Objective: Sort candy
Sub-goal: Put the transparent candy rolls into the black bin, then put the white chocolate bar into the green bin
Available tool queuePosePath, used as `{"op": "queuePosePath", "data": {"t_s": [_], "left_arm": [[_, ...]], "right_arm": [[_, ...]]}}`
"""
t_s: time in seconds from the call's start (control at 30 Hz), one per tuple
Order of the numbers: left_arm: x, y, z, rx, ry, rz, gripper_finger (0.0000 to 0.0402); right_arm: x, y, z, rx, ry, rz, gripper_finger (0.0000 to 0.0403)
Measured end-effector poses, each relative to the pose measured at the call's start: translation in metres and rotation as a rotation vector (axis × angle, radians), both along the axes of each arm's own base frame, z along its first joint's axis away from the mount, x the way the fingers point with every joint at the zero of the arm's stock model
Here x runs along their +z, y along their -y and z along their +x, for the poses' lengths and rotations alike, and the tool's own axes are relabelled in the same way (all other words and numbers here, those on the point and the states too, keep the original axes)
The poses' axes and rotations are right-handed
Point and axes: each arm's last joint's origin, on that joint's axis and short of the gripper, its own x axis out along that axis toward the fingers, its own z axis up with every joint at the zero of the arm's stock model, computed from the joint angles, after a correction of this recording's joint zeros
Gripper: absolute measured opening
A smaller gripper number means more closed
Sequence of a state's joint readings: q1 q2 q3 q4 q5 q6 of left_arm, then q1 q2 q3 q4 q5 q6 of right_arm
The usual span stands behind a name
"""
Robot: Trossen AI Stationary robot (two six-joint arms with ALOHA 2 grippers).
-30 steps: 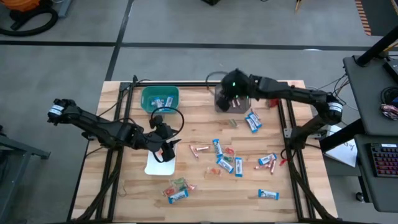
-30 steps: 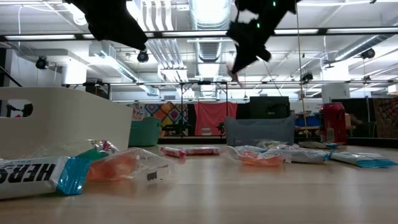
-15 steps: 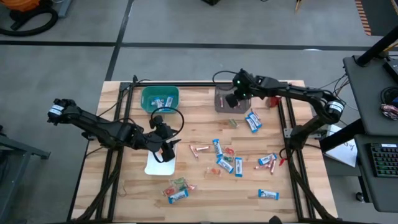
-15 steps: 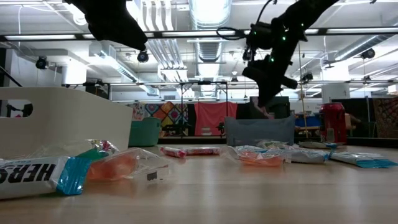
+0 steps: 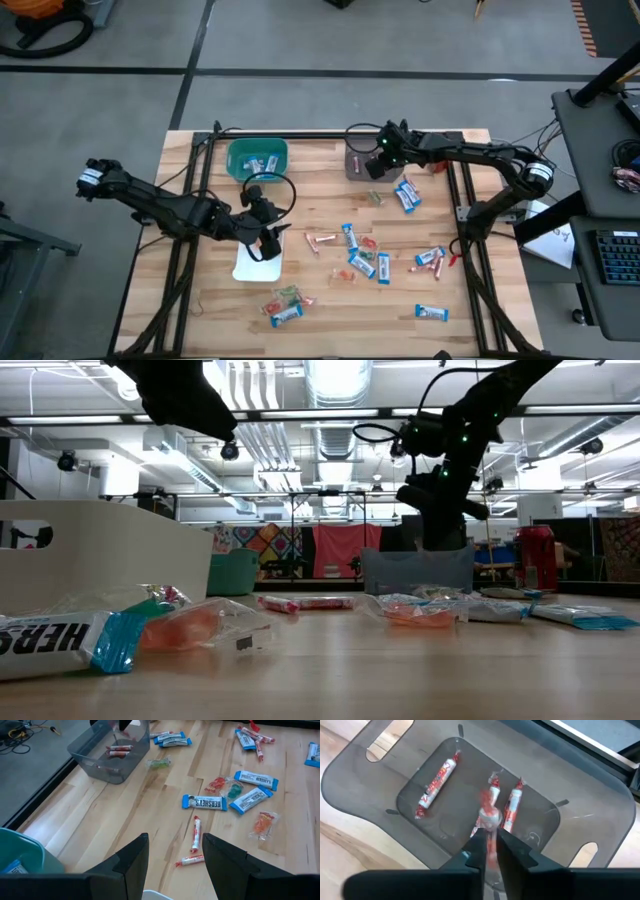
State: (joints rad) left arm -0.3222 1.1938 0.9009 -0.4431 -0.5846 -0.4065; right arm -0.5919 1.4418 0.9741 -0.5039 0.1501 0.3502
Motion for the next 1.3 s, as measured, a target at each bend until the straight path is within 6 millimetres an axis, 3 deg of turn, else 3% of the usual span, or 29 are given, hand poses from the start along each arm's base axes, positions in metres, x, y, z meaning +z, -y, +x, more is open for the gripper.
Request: {"op": "queuePosePath", "data": {"t_s": [0.37, 0.63, 1.0, 1.3], "left_arm": [[0.0, 0.0, 0.0, 0.005, 0.003, -0.007, 0.0168], [-0.001, 0.0, 0.001, 0.017, 0.013, -0.024, 0.0168], [-0.021, 0.007, 0.02, 0.012, -0.044, 0.0, 0.0168], [-0.03, 0.017, 0.047, -0.066, -0.115, 0.002, 0.0168]], "right_arm": [[0.009, 0.003, 0.004, 0.006, 0.033, -0.026, 0.0138], [0.045, -0.011, 0.013, 0.132, 0.185, -0.01, 0.0157], [0.085, -0.089, 0.009, 0.383, 0.258, -0.019, 0.0135], [0.075, -0.155, 0.005, 0.556, 0.115, 0.114, 0.0134]]}}
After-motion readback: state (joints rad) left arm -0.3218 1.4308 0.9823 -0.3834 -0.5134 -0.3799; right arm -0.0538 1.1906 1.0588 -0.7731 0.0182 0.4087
